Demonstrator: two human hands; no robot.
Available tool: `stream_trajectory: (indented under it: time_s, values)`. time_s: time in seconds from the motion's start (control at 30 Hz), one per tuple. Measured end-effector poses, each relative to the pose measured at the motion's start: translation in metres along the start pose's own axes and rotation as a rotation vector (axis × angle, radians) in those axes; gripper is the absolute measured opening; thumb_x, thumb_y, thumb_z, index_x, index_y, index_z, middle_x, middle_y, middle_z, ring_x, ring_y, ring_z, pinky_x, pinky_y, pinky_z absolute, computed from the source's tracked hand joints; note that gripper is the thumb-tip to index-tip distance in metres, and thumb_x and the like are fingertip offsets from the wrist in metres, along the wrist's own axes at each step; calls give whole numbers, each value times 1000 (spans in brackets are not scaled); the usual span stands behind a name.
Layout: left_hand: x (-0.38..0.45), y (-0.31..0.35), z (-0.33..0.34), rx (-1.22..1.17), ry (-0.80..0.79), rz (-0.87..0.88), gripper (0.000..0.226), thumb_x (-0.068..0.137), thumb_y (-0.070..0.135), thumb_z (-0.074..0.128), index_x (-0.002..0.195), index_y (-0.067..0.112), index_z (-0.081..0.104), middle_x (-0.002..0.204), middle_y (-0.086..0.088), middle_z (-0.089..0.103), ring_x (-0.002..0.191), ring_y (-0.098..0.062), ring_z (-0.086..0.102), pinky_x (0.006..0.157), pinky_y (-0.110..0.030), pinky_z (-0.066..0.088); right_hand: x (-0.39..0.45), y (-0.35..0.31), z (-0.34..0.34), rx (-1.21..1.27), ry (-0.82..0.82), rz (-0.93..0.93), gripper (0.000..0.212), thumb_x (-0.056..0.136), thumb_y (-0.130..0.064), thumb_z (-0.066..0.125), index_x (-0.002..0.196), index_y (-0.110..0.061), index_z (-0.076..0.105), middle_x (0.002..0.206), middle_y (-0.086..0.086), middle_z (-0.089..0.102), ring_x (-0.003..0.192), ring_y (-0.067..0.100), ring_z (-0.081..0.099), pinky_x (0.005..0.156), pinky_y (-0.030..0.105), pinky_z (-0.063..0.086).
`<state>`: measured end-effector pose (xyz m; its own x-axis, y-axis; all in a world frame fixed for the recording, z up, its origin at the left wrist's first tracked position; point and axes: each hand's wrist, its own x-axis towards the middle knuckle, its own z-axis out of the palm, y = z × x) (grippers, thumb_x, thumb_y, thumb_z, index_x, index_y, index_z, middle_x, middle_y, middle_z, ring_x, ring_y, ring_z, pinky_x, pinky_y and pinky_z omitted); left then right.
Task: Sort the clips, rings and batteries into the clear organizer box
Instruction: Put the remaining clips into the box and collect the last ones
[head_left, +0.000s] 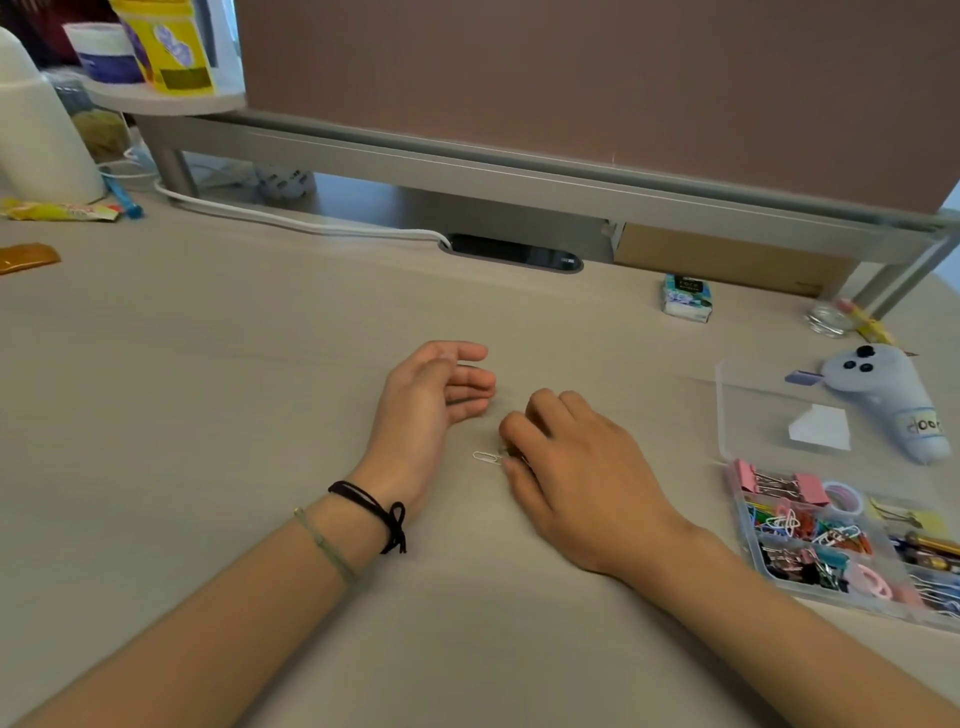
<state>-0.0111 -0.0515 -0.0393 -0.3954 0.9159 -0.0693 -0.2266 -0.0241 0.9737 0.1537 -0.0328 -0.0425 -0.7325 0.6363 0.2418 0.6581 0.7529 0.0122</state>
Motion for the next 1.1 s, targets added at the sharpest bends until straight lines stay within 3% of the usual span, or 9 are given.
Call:
stream_trajectory:
  time_s: [0.13, 0.3, 0.47, 0.67, 0.77, 0.83, 0.93, 1.1]
  values:
    - [0, 4, 3, 8, 14, -17, 36, 104, 8, 33, 97, 12, 68, 85, -14, 69, 82, -23, 68, 84, -37, 57, -5, -1, 2, 31, 29, -44, 13, 95, -30, 46, 89, -18, 48, 83, -1, 47, 66, 26, 47, 48, 39, 41]
    - [2, 11, 13, 0, 47, -71, 35, 102, 8, 34, 98, 12, 68, 86, -13, 69, 86, -25, 68, 85, -36, 58, -5, 1, 8, 22, 75, -99, 29, 100, -35, 41, 77, -18, 48, 70, 0, 53, 51, 31, 50, 42, 37, 40]
    - [-3, 12, 20, -99, 66, -115, 34, 101, 7, 33, 101, 11, 67, 86, -12, 68, 87, -24, 69, 90, -38, 57, -5, 2, 10, -12, 109, -94, 41, 99, -39, 42, 65, -18, 48, 55, 1, 51, 39, 33, 45, 41, 29, 25]
    - [-6, 11, 13, -237, 57, -172, 32, 103, 10, 33, 106, 9, 66, 100, -17, 72, 102, -27, 71, 96, -37, 55, 17, 18, 8, 126, 163, 50, 37, 93, -41, 41, 61, -22, 37, 51, 1, 53, 52, 34, 55, 48, 35, 43]
    - [-11, 14, 13, -356, -9, -283, 30, 103, 13, 38, 111, 5, 65, 111, -20, 73, 108, -29, 70, 100, -38, 53, 37, 22, -8, 263, 232, 116, 40, 94, -41, 49, 61, -18, 47, 49, -2, 44, 51, 26, 48, 52, 34, 40]
    - [-14, 16, 14, -448, -94, -402, 28, 100, 14, 39, 106, 2, 64, 105, -19, 73, 102, -30, 70, 97, -40, 54, 50, 16, -18, 342, 250, 77, 38, 96, -41, 52, 65, -18, 57, 50, -1, 49, 51, 19, 46, 53, 34, 41]
    - [-16, 20, 13, -573, -186, -568, 36, 102, 22, 35, 101, 3, 67, 94, -17, 72, 94, -30, 68, 93, -43, 53, 68, 2, -29, 345, 168, -16, 43, 97, -46, 47, 64, -21, 55, 53, -5, 54, 56, 20, 53, 59, 39, 48]
    - [-15, 20, 10, -682, -261, -669, 51, 104, 33, 34, 138, 2, 56, 139, -18, 58, 126, -34, 58, 102, -47, 48, 88, -7, -34, 280, 98, -80, 46, 97, -53, 44, 61, -24, 46, 56, -5, 51, 61, 24, 53, 61, 39, 48]
